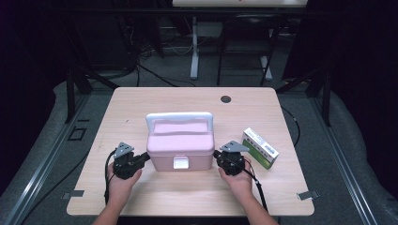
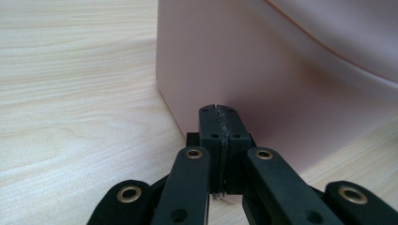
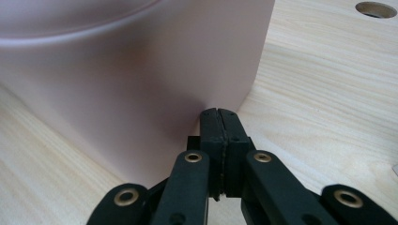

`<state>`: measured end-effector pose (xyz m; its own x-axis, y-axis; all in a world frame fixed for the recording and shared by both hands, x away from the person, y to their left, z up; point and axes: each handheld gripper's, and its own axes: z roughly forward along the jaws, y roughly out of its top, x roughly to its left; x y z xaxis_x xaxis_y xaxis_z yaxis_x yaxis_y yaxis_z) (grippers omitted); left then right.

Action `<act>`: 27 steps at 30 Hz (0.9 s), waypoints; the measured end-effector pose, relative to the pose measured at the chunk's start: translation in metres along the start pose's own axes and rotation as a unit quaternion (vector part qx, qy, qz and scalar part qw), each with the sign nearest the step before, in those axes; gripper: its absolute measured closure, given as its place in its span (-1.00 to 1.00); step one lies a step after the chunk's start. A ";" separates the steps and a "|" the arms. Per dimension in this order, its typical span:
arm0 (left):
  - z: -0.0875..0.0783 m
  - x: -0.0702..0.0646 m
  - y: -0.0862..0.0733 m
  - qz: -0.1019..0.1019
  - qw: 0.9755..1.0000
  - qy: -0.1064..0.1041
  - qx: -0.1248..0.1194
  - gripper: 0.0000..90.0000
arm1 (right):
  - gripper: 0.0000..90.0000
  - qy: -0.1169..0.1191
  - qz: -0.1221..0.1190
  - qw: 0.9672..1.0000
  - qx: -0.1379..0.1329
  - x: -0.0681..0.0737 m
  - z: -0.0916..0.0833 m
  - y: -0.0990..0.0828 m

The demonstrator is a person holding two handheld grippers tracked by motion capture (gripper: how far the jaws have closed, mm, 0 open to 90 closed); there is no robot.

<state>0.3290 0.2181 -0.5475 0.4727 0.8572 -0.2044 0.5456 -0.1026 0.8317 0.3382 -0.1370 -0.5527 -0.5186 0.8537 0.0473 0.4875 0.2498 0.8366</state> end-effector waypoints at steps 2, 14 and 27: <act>-0.001 -0.001 -0.001 0.000 1.000 0.000 0.000 1.00 | 1.00 -0.002 -0.003 1.000 0.002 0.002 -0.003 -0.001; -0.006 -0.005 -0.005 0.003 1.000 -0.013 0.004 1.00 | 1.00 -0.004 -0.013 1.000 0.004 0.004 -0.010 -0.006; -0.019 -0.013 -0.011 0.009 0.999 -0.026 0.021 1.00 | 1.00 0.002 -0.025 0.999 0.024 0.009 -0.023 -0.008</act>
<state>0.3040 0.2175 -0.5443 0.5178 0.8277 -0.2162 0.5644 -0.1406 0.8134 0.3136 -0.1421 -0.5470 -0.5459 0.8378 0.0094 0.4940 0.3128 0.8112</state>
